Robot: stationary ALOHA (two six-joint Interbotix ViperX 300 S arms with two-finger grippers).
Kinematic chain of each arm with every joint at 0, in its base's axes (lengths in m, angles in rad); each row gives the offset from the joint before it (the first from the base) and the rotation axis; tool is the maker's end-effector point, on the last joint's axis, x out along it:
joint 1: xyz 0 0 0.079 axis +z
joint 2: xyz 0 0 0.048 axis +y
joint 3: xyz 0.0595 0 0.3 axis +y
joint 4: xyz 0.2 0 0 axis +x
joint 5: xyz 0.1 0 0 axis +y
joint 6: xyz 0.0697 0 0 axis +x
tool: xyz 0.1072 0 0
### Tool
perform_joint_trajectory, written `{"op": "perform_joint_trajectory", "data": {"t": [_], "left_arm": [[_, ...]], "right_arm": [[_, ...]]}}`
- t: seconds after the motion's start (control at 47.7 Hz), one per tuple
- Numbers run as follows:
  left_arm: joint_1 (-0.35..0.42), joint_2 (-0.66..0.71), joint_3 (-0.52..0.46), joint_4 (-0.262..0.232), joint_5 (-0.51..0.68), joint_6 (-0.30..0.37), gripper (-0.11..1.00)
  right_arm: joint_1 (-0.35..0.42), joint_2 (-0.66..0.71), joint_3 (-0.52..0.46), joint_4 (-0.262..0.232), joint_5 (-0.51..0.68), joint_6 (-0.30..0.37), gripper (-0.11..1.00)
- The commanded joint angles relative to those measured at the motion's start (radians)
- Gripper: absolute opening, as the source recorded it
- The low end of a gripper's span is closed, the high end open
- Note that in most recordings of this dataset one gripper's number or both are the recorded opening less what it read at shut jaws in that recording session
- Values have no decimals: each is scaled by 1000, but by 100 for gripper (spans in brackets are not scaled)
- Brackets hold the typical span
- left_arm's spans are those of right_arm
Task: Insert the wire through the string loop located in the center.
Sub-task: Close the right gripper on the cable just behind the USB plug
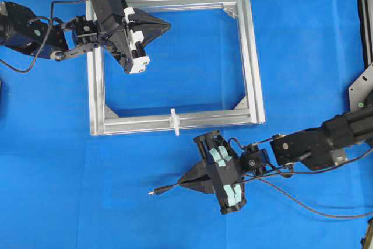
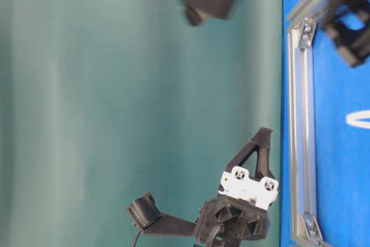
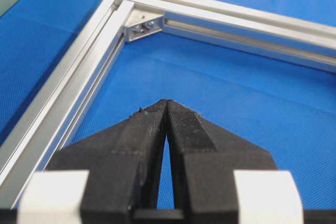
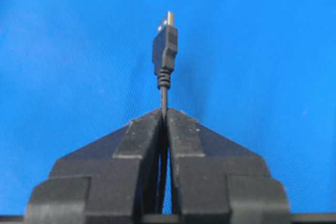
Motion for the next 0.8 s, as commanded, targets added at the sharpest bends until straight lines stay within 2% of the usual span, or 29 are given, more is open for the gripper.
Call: {"op": "perform_joint_trajectory", "data": {"t": [0.0, 0.252, 0.776], "left_arm": [[2, -32, -11, 3, -5, 0, 0], [2, -34, -11, 3, -5, 0, 0], [2, -34, -11, 3, -5, 0, 0]], "right_arm": [[8, -86, -20, -2, 54, -2, -2], [8, -164, -37, -3, 176, -5, -2], [9, -164, -46, -2, 187, -5, -2]]}}
